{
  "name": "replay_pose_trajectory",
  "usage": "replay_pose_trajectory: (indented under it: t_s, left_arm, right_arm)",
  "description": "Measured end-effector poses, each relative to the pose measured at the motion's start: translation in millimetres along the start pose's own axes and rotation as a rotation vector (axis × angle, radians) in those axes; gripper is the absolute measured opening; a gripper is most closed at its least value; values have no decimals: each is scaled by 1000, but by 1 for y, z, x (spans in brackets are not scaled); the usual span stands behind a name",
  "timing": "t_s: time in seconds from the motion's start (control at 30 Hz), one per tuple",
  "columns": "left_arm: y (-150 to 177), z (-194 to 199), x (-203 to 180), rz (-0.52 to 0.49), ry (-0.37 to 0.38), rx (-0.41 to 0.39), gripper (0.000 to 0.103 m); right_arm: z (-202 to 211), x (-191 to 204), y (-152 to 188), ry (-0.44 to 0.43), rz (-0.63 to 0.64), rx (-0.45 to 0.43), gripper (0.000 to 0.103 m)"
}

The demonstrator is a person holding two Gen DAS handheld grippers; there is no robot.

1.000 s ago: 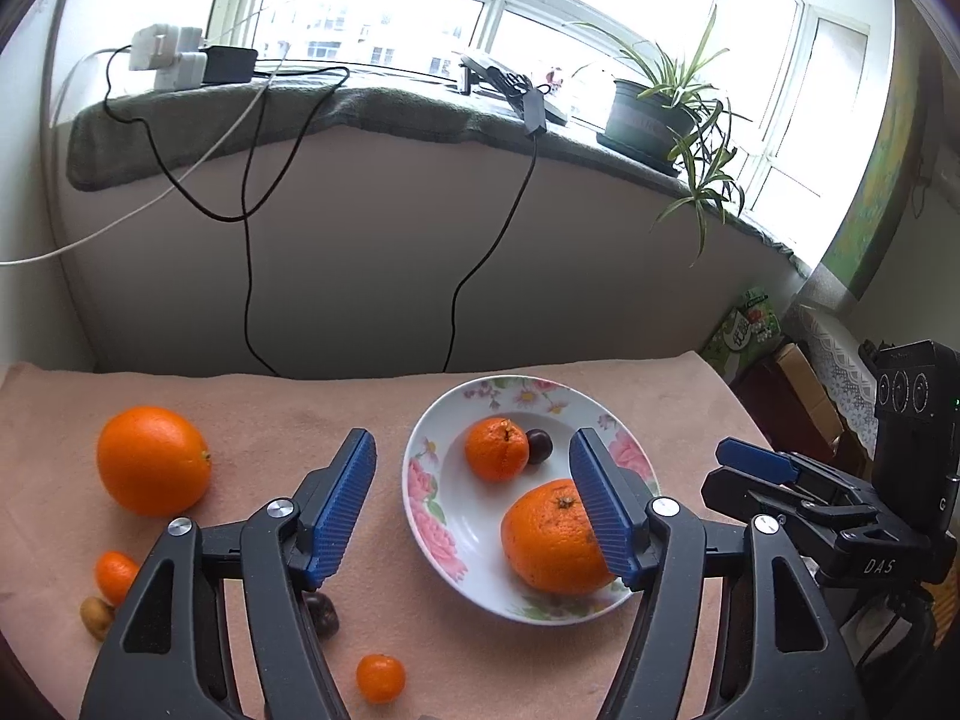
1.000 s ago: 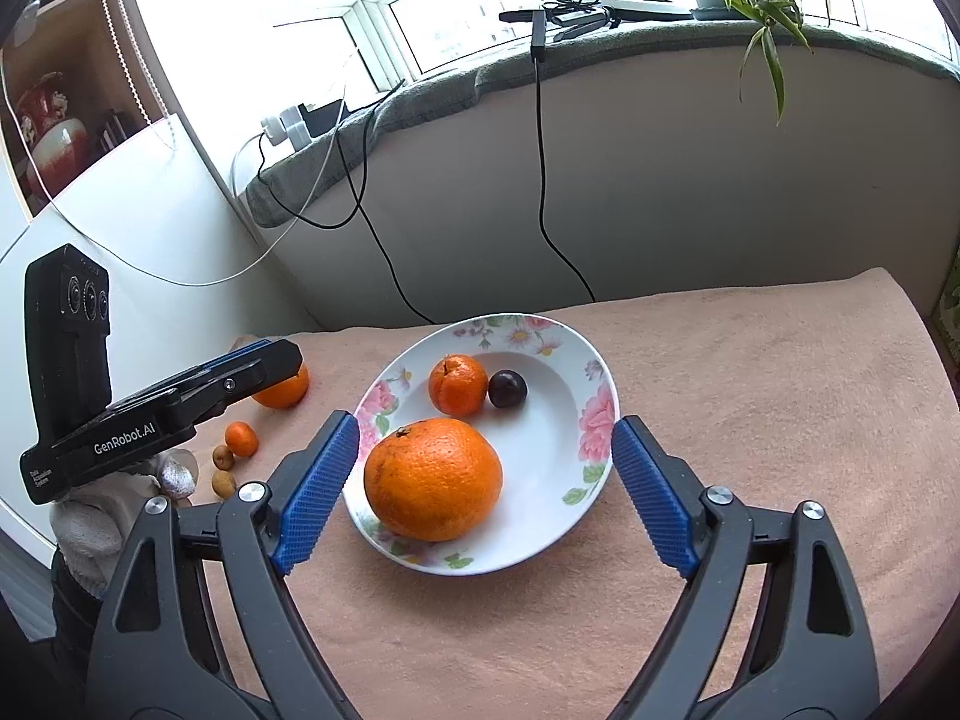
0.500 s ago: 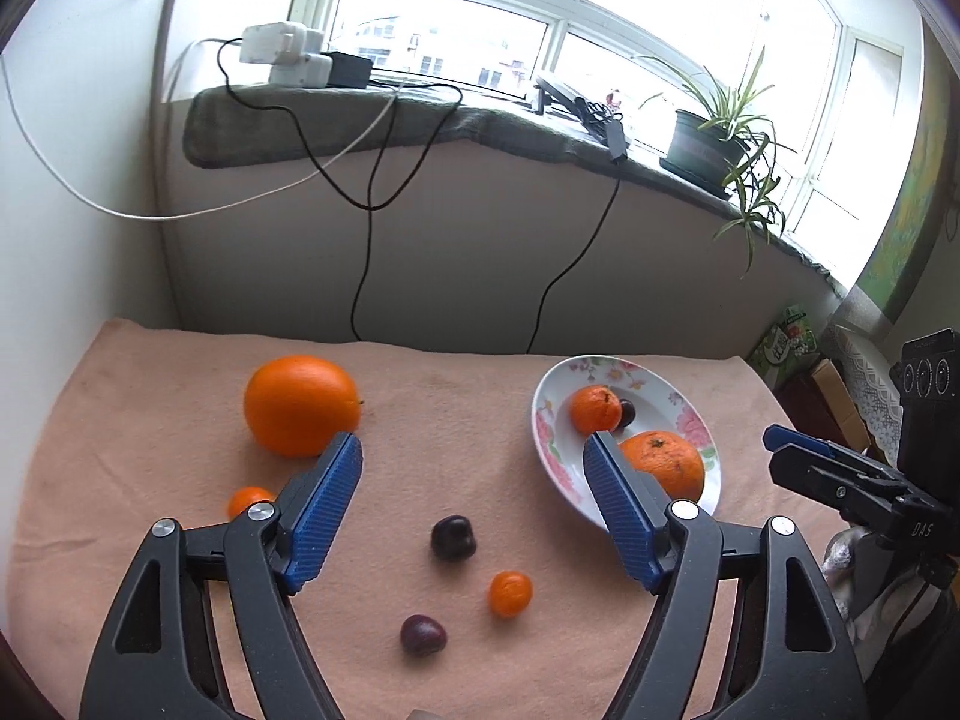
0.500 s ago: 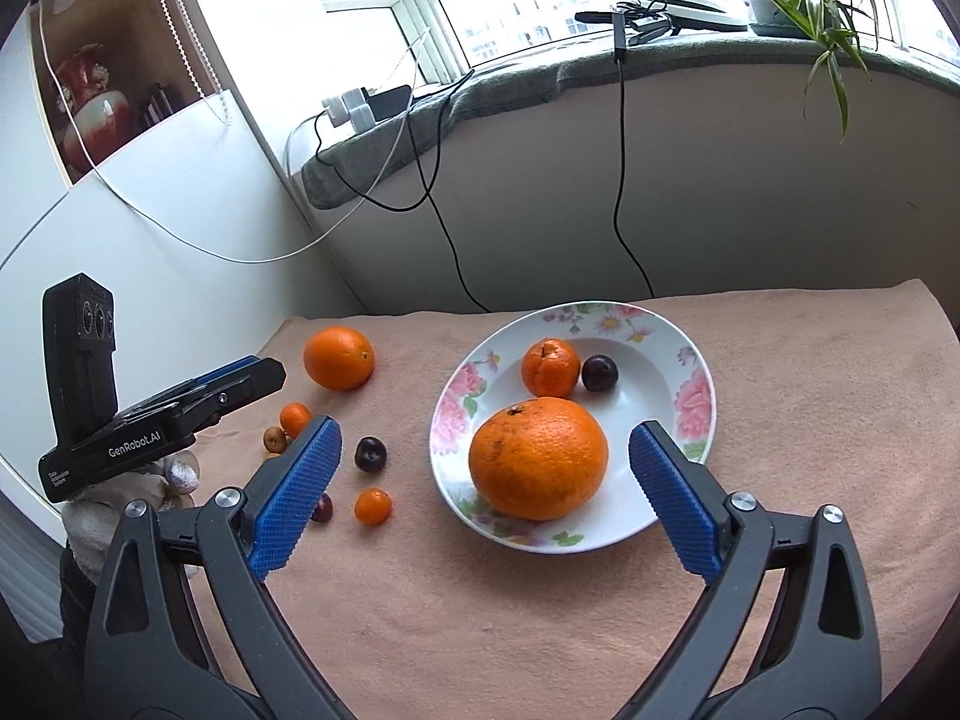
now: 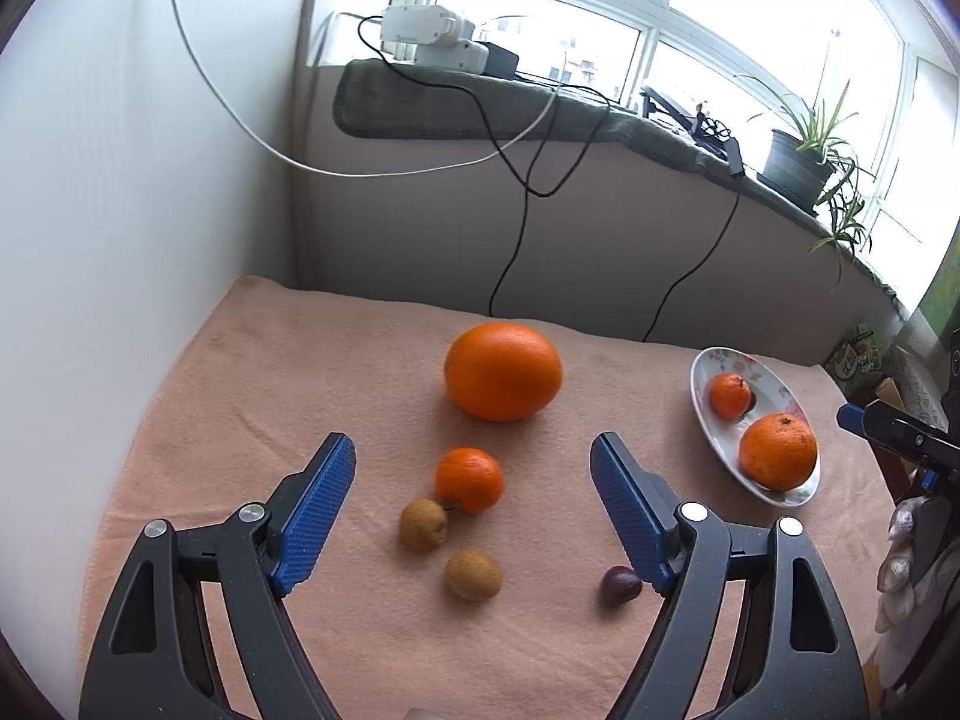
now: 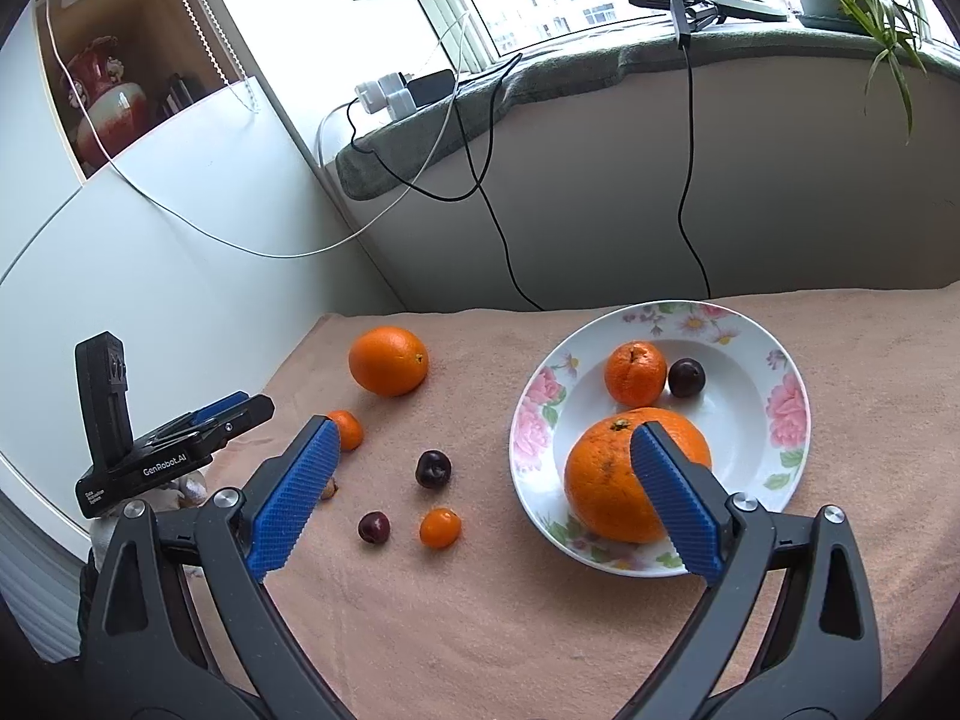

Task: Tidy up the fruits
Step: 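Move the right gripper toward the oval orange on the towel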

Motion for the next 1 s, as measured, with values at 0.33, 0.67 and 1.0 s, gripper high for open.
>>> replay_pose_trajectory:
  t_s: [0.33,0.67,1.0]
  left_arm:
    - [-4,-19,33,37,-17,12,81]
    - [-6,-44,28,21,41,46,81]
    - [-12,-71,6,-21,117,91,81]
  right_arm:
    - [-46,23,-10,15,50,80,99]
    - [-102,23,-26,-25,-66,189,99]
    - [-153,42,-35,-64,-80,272,99]
Point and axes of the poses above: each gripper's, at about its wrist camera, not at the fingertips, and z roughly against the way its jaws point, x to its left, y to its underside, the point moved 6 cm from there along -z, roughly the way its jaws point
